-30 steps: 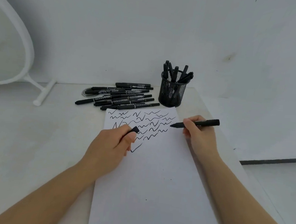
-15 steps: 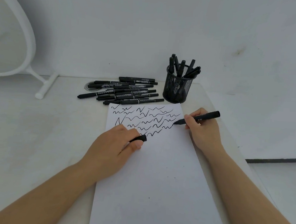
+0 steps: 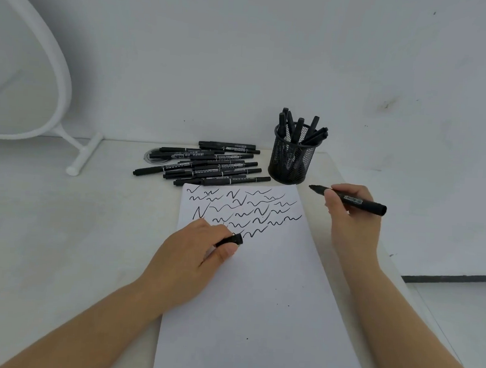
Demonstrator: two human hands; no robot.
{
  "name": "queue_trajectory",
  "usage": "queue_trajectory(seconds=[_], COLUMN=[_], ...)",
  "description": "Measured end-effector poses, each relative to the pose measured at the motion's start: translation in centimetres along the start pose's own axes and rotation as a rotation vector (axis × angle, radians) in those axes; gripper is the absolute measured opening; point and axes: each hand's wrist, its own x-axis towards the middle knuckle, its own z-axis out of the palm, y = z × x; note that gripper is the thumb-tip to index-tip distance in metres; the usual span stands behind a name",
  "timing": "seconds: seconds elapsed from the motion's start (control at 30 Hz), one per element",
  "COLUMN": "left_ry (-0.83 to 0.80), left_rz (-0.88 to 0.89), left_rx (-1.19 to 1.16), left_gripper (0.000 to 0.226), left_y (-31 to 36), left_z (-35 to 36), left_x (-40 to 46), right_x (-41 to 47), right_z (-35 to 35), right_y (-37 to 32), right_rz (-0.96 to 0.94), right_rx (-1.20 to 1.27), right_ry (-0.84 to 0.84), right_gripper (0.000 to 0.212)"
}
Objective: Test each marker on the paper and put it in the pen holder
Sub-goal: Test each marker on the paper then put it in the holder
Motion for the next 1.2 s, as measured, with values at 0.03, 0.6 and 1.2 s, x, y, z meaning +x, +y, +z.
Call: queue_trajectory(seconds=[0.03, 0.6, 1.2], left_ry=[0.011, 0.078, 0.051], left_rz=[0.001, -0.034, -0.049], left_rx=[-0.012, -0.124, -0.022], left_gripper=[0.023, 0.042, 0.026], left_y=[0.0, -0.6, -0.3], left_z=[0.0, -0.2, -0.6], left_x=[0.0, 0.2, 0.0], right_x=[-0.1, -3.5, -4.8], right_z=[0.1, 3.7, 3.8], right_y=[-0.5, -1.6, -2.4], right_rz=[0.013, 0.376, 0.211], right_rx=[0.021, 0.450, 0.281], right_ry=[-0.021, -0.451, -0.652], right_gripper=[0.017, 0.017, 0.016])
